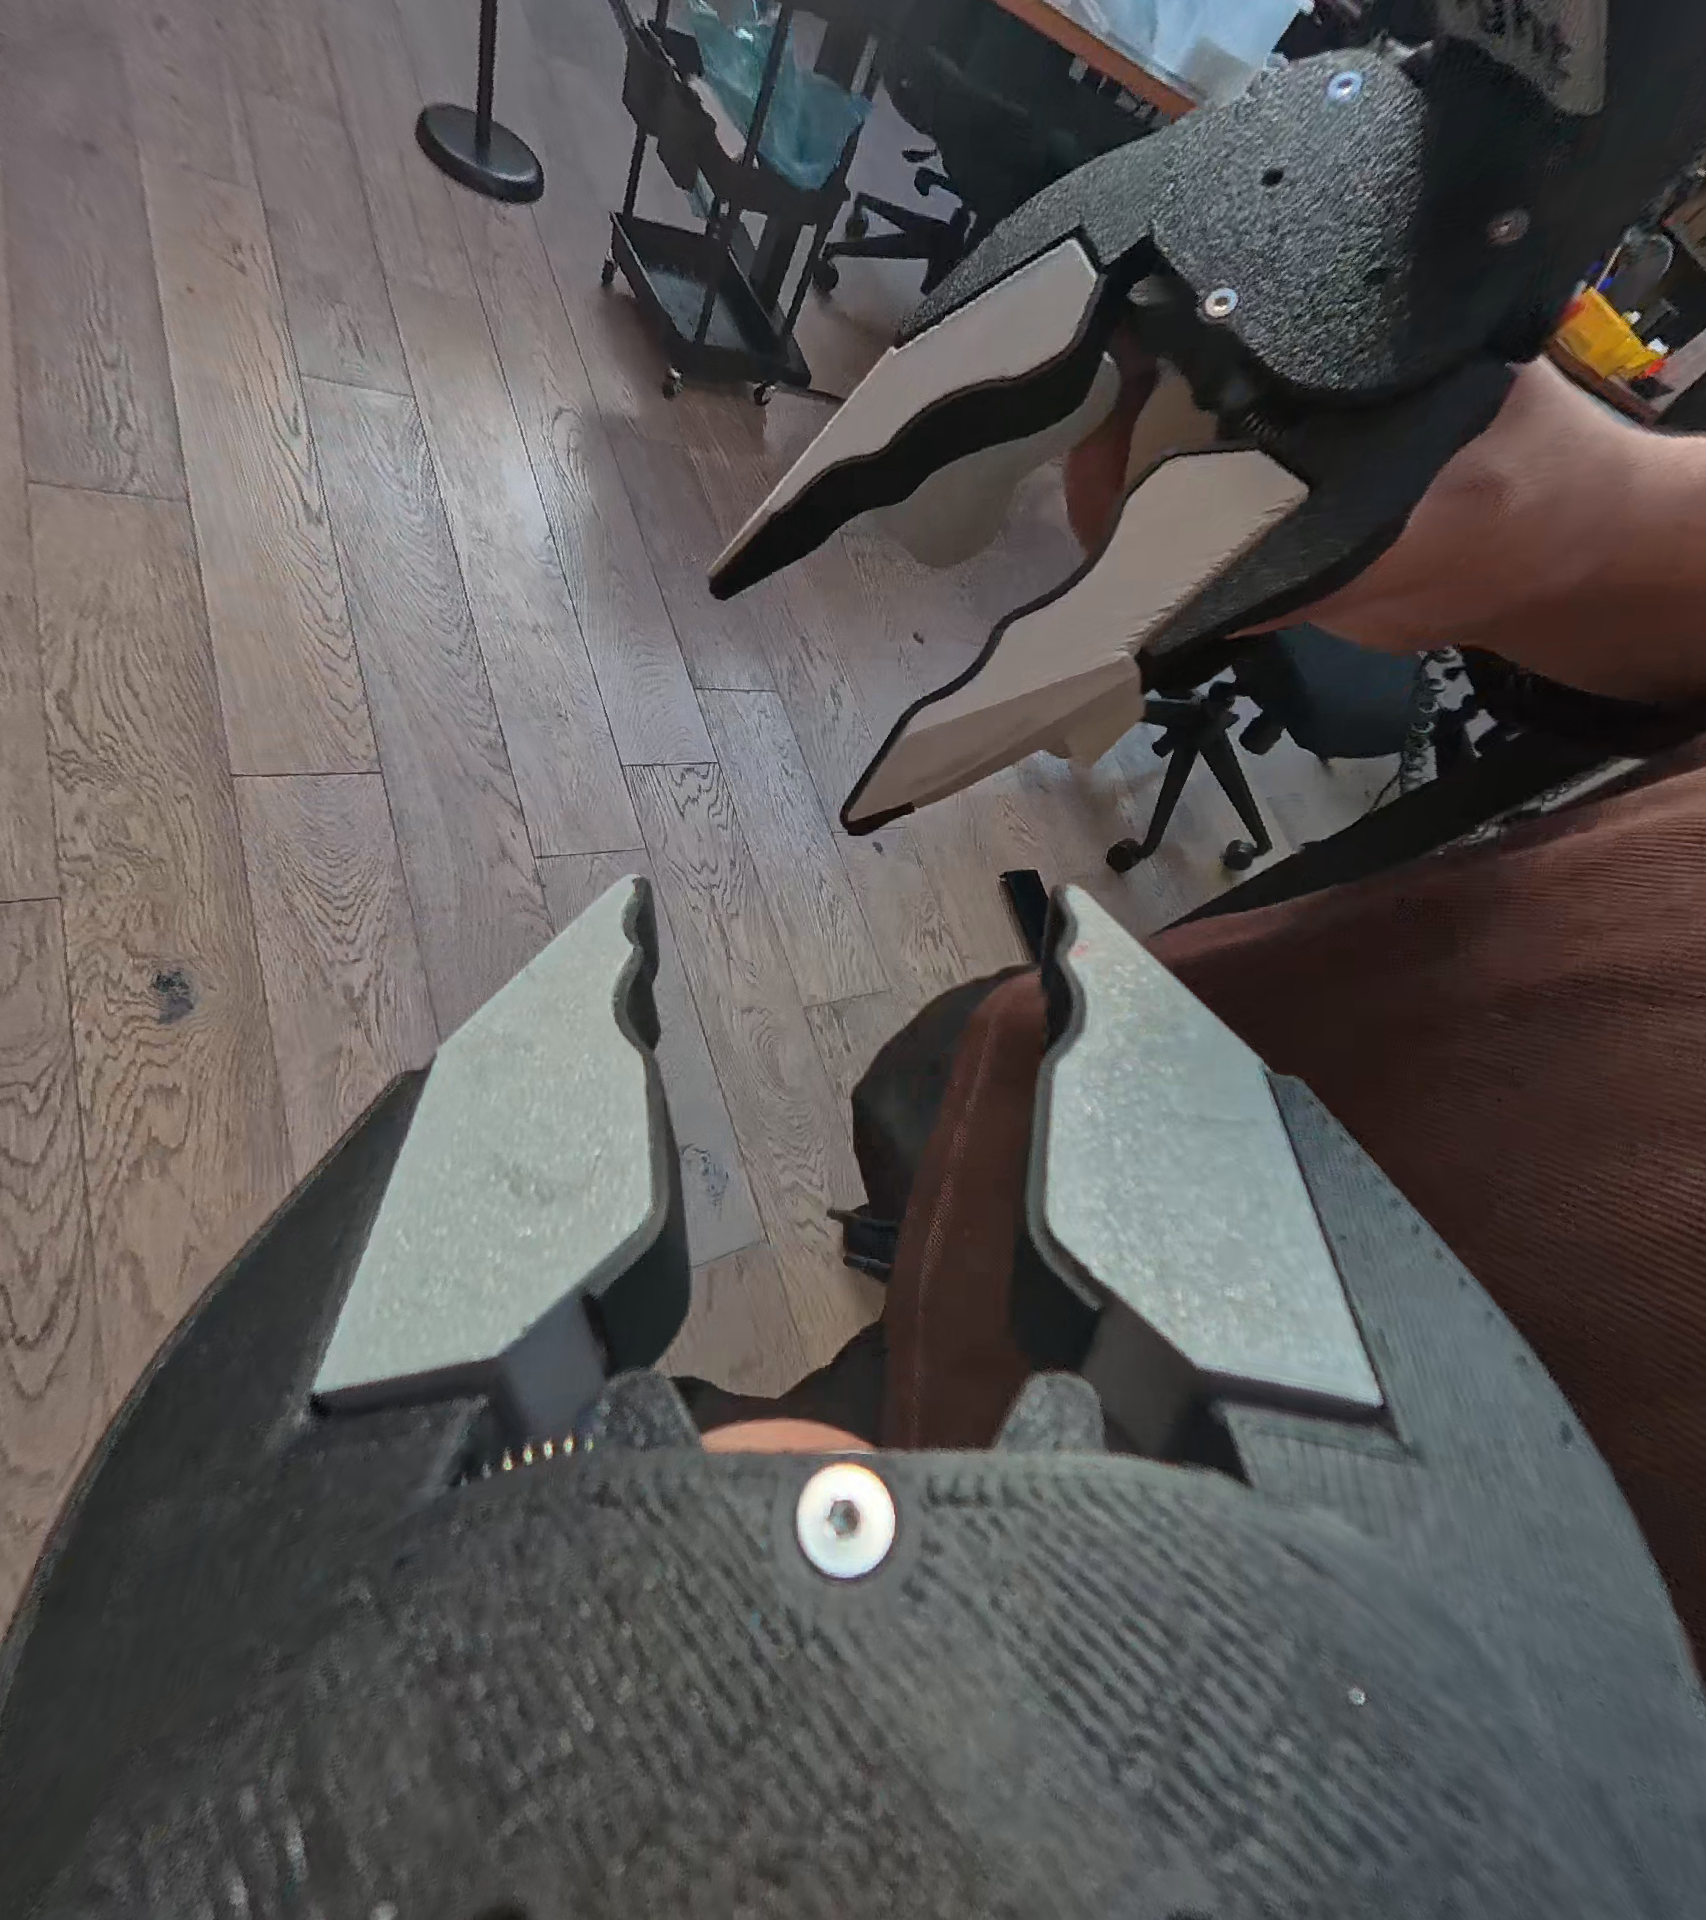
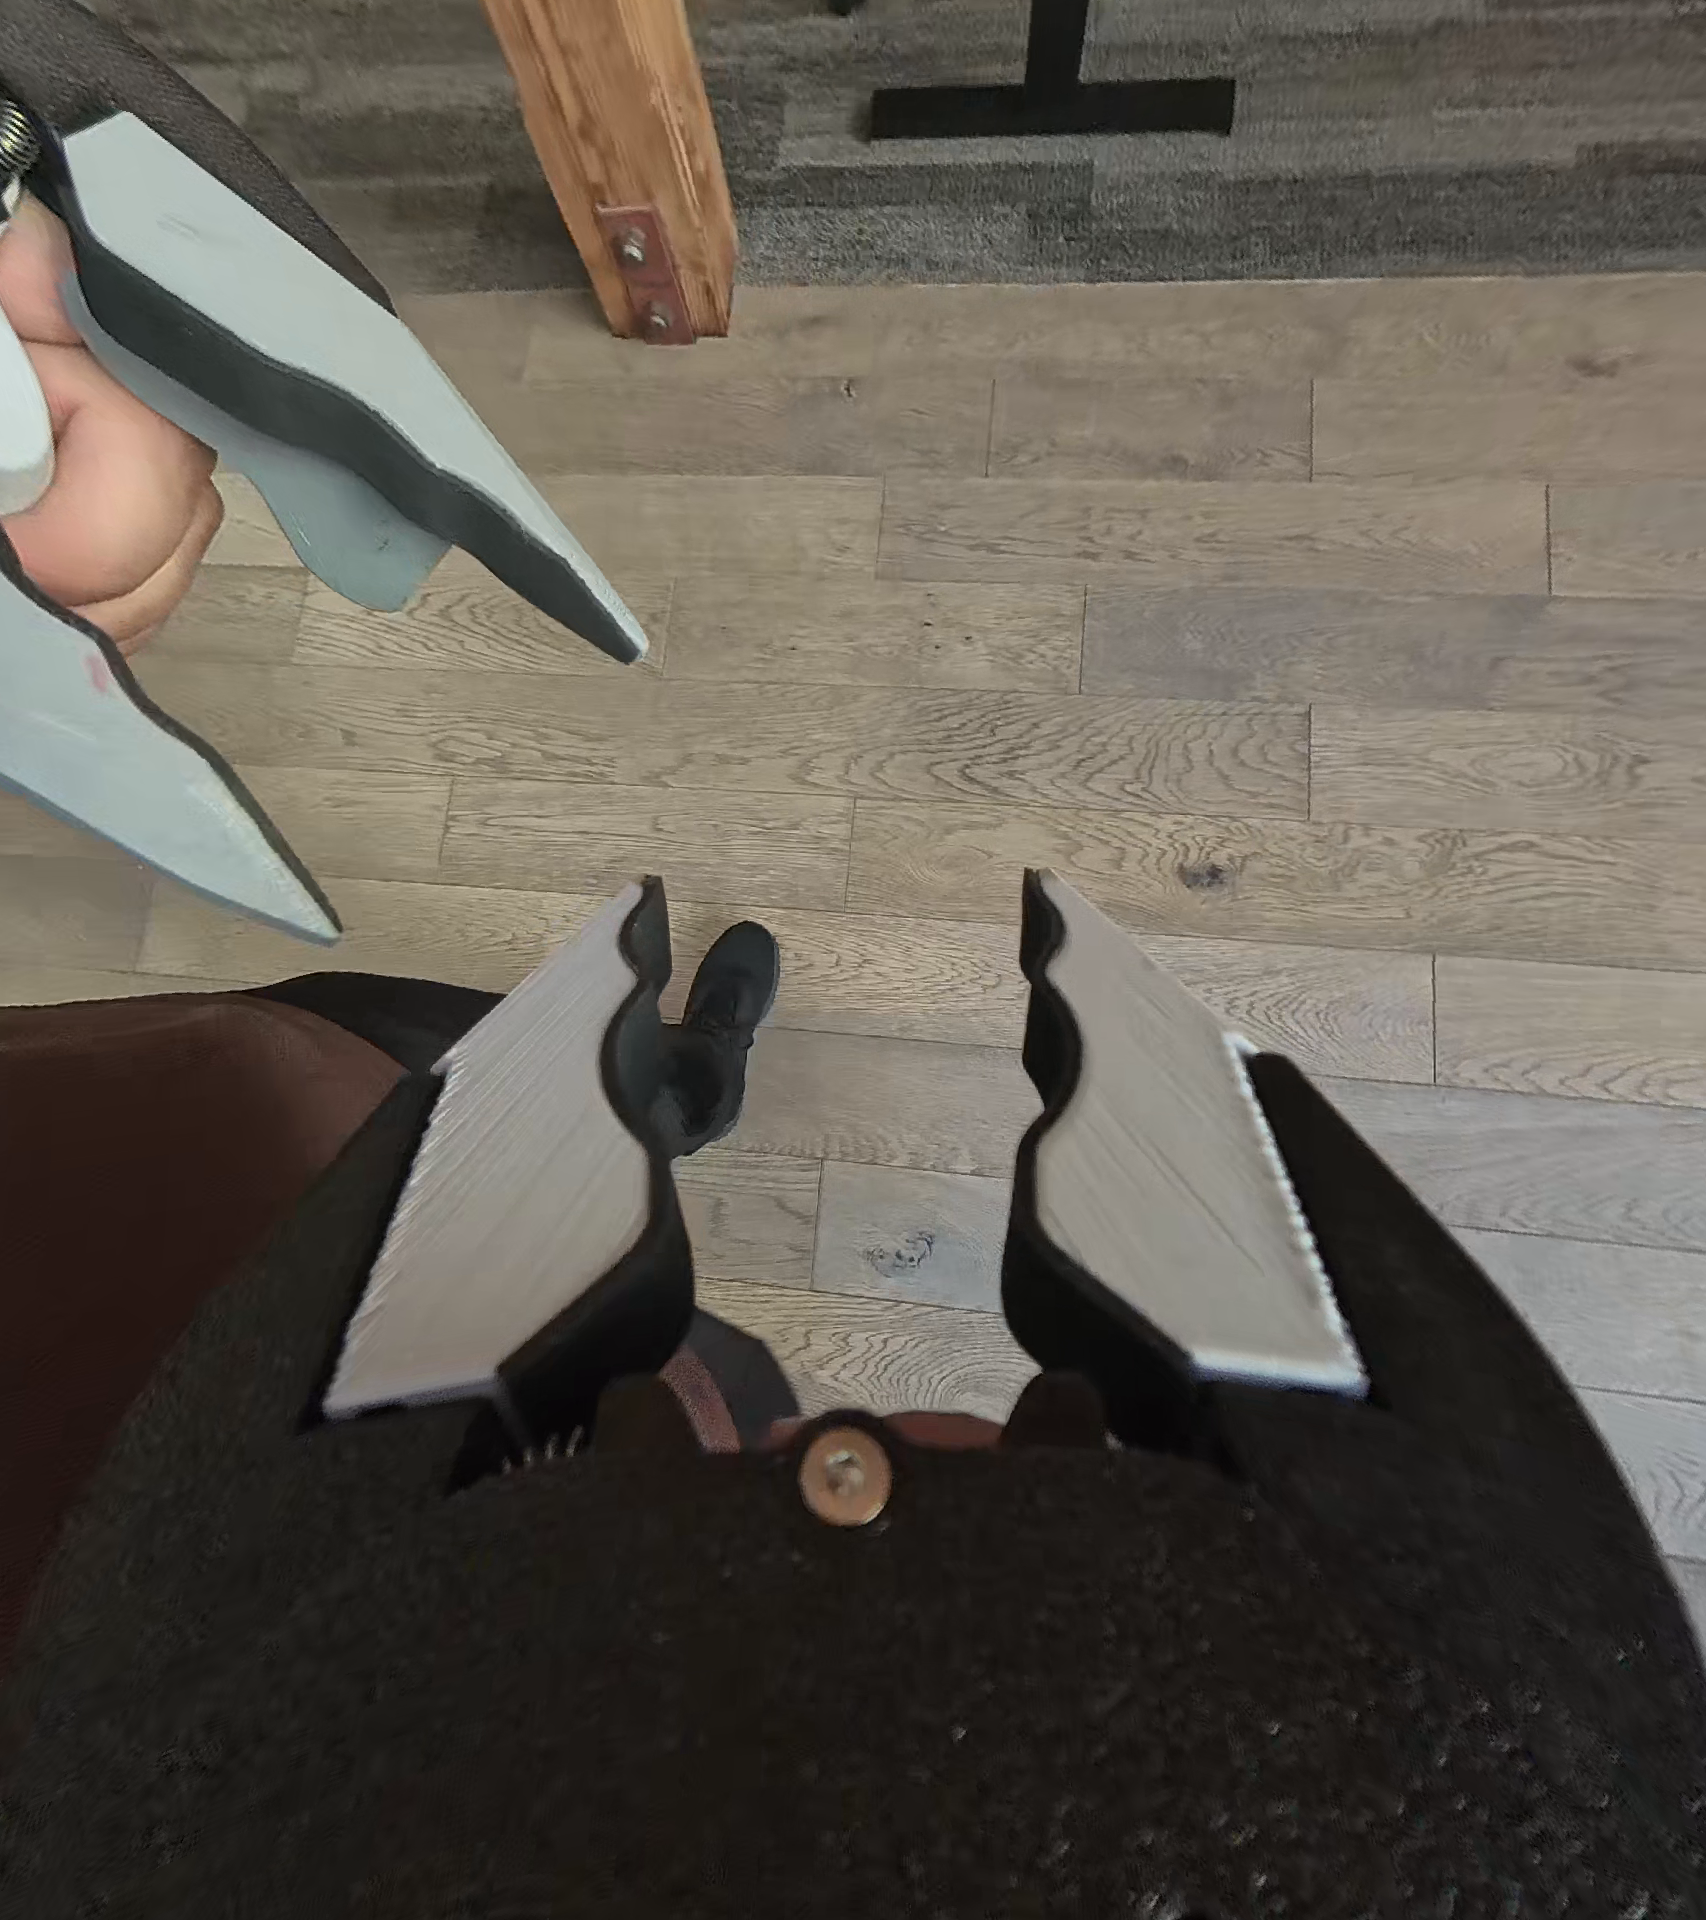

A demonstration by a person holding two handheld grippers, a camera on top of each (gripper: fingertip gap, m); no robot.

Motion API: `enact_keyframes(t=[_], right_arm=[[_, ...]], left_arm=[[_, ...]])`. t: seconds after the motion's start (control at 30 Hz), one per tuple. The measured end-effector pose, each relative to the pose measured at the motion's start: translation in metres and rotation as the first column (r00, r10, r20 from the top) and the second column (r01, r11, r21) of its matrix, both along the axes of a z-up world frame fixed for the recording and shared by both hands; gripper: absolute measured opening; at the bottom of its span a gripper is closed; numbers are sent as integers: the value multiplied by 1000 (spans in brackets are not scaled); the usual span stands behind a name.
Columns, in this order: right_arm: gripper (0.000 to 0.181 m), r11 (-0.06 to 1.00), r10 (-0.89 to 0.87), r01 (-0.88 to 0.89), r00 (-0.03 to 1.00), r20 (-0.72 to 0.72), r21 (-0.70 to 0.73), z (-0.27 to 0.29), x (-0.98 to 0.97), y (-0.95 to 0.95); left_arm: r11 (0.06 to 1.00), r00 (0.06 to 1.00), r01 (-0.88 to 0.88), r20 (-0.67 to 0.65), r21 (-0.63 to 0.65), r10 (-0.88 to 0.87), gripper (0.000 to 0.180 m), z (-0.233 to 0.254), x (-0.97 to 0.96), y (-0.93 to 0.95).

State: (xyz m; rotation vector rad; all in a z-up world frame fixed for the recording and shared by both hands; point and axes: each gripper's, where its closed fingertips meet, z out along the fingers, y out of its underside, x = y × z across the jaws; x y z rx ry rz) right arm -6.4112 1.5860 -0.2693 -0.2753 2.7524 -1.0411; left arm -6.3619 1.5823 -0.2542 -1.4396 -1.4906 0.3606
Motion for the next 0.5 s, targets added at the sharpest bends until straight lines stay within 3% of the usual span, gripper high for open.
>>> enact_keyframes(t=[0.13,0.3,0.5], right_arm=[[63,1000,-19,19,1000,-1,-19,13,-12,-91],[64,997,-27,35,994,104,-69,17,-21,-208],[64,992,91,-86,994,61,-89,-17,-57,-346]], left_arm=[[979,995,94,30,-181,-90,77,-4,-6,-94],[990,990,85,122,-112,-71,71,-11,-22,-204],[990,973,-41,221,-132,70,62,-40,-53,-356]])
